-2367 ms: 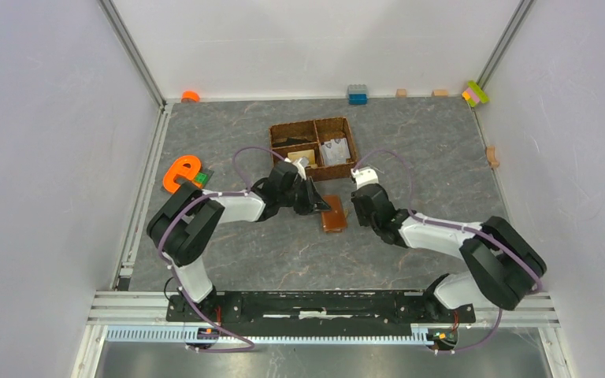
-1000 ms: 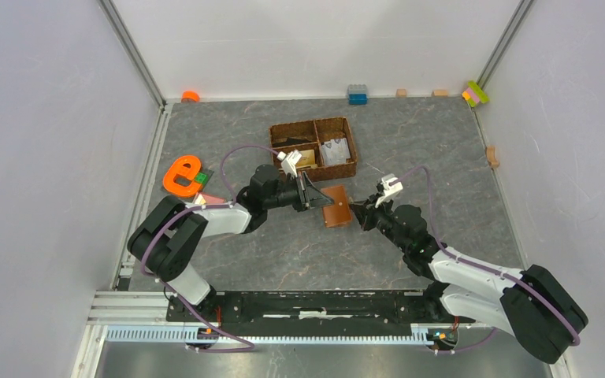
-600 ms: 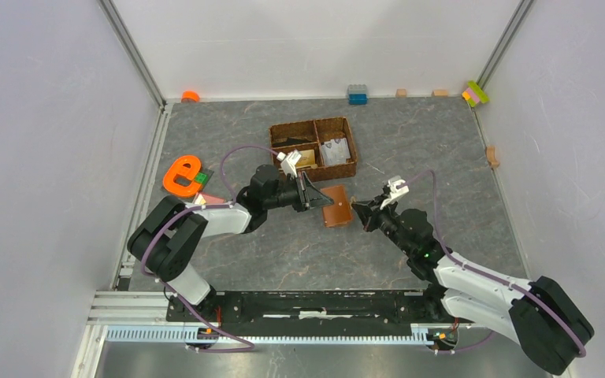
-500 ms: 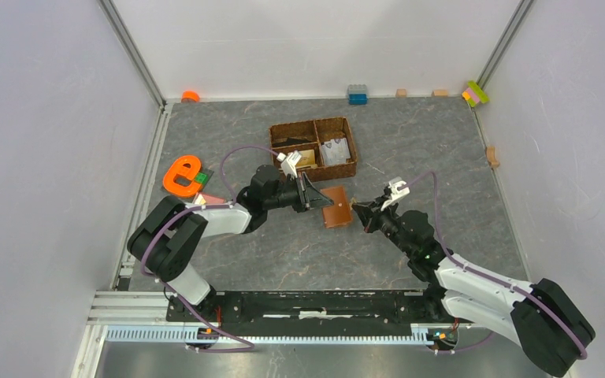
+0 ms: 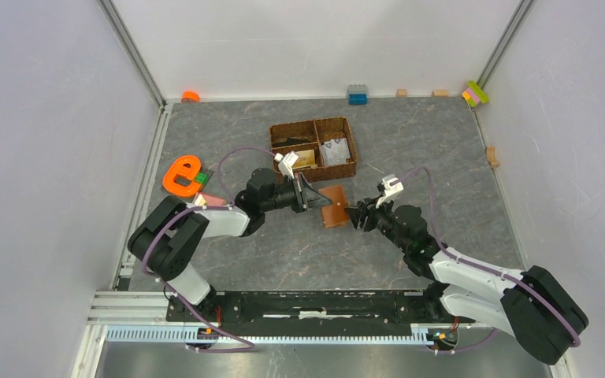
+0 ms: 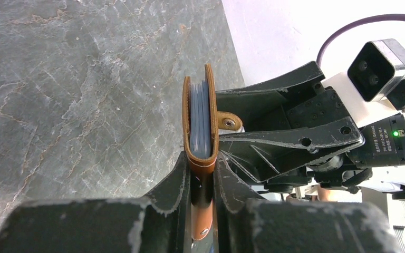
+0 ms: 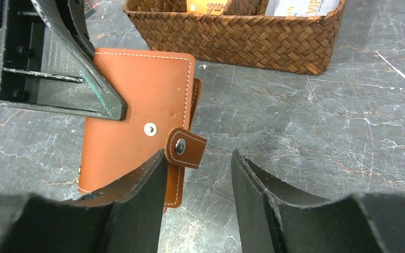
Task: Take the credit cards out of the card holder
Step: Open the card holder at the center of the board.
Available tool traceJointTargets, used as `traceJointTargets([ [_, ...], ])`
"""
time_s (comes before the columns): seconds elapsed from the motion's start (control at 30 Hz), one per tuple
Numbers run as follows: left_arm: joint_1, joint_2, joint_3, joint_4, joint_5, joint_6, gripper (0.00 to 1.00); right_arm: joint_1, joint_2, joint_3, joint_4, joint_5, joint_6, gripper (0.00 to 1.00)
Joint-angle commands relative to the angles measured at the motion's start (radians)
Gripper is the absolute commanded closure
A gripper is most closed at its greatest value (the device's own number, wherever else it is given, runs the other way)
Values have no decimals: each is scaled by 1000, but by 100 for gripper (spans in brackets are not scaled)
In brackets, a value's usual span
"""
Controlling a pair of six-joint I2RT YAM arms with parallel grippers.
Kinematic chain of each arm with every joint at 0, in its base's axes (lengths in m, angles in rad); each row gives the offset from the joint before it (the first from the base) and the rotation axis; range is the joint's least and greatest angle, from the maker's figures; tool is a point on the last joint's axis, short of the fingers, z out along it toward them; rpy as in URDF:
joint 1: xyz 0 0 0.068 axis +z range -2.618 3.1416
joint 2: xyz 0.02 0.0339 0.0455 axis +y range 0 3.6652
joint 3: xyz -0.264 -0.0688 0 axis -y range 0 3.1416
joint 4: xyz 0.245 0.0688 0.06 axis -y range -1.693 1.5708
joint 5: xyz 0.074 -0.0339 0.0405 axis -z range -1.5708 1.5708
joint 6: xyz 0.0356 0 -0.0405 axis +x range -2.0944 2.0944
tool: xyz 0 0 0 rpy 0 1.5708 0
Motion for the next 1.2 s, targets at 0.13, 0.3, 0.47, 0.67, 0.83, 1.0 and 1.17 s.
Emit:
traceJointTargets([
  [0.13,-11,-10,11,180,84,-65,98,1,-33,-7,47,45,34,41],
  [0.3,-17,-7,7,216,94,-78,98,1,-66,-59,121,92,63,42],
  [0.47,-24,-35,-1,226,95,-68,98,1,-119,-97,125,185,75,57],
  [0.67,-25,-40,2,206,90,-57,98,1,-124,-116,205,87,50,95],
  [0.83,-25,-59,4,124,49,-15,81,1,-121,-101,218,-14,36,100],
  [1.0,-25,-98,29,-106,-68,75,52,0,-170,-124,209,43,34,100],
  [1.17,-26,-27,94,-233,-75,86,37,1,-135,-91,187,-18,21,100],
])
